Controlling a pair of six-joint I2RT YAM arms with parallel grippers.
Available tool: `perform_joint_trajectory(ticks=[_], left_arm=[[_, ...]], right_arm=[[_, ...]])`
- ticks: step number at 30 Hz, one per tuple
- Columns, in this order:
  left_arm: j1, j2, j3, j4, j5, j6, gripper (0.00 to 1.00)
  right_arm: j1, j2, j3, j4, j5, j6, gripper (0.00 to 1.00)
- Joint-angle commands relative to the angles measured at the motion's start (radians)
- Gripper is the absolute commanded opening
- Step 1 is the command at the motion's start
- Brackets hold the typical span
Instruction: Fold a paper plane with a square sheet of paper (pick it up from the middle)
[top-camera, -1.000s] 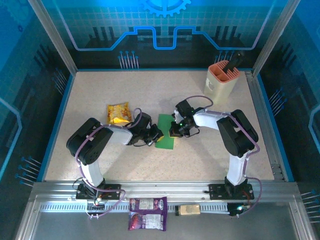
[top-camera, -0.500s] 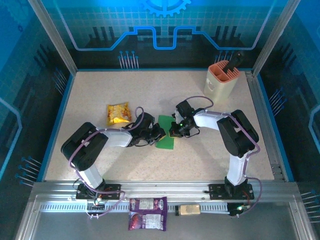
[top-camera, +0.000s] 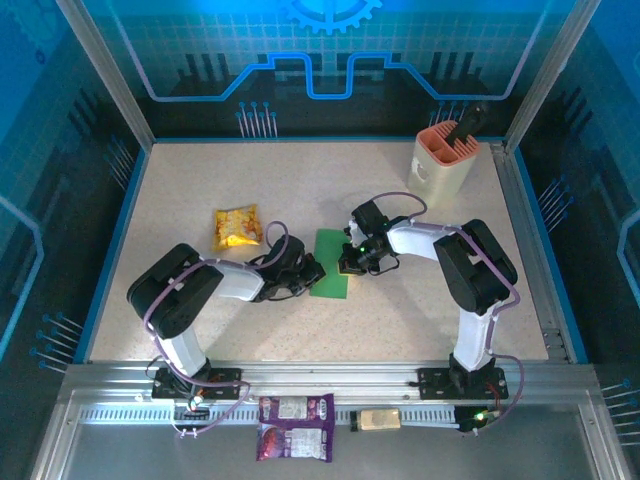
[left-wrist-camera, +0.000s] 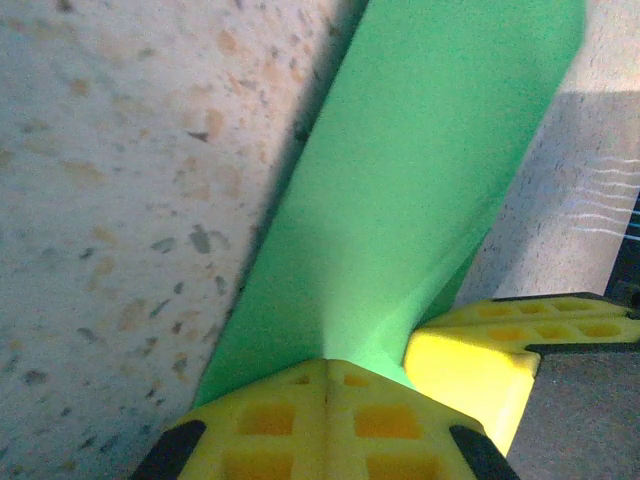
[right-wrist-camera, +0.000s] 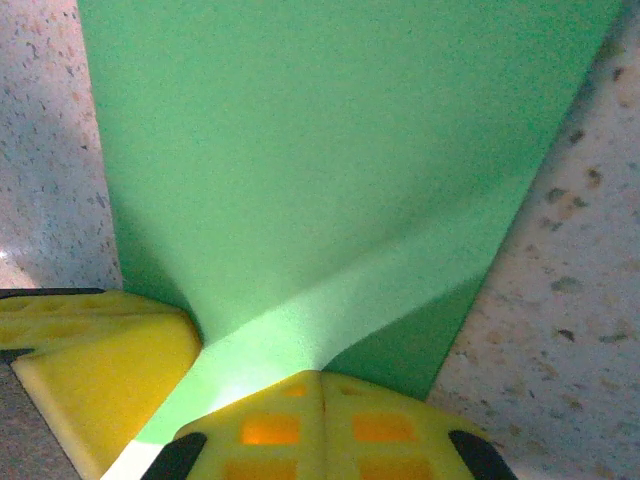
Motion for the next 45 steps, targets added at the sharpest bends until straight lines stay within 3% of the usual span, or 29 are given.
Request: perform_joint_trajectory(ticks=[1,9,17,26,35,45], left_arm=[[0.022,-0.025,-0.066,-0.104,-0.125,-0.008,0.03],[0.085,-0.135,-0.082,-0.125,-0.083,0.030,0.04],[-0.007,-0.191,0.008,-0.158,-0.008,0.032,0.04],[-0.041,-0.136,-0.090,-0.041,-0.017,-0.081,0.04],[-0.039,-0.090,-0.171,0.013,-0.056,-0.135,0.04],[-0.028,-0.245,-0.194,-0.193,-0.183,-0.115,0.04]], right_arm=[[-0.009,0.142,-0.078,-0.104,0.232,0.000,0.01],[-0.015,0.157,-0.074,-0.107,0.232,-0.003,0.01],[-0.013,0.162,-0.070,-0.101,0.231,-0.002,0.01],[-0.016,0.177,-0.059,-0.105,0.227,-0.003,0.00],[-0.024,0.189,-0.041,-0.123,0.241,-0.012,0.00],[-0.027,0.199,-0.046,-0.120,0.252,-0.004,0.00]])
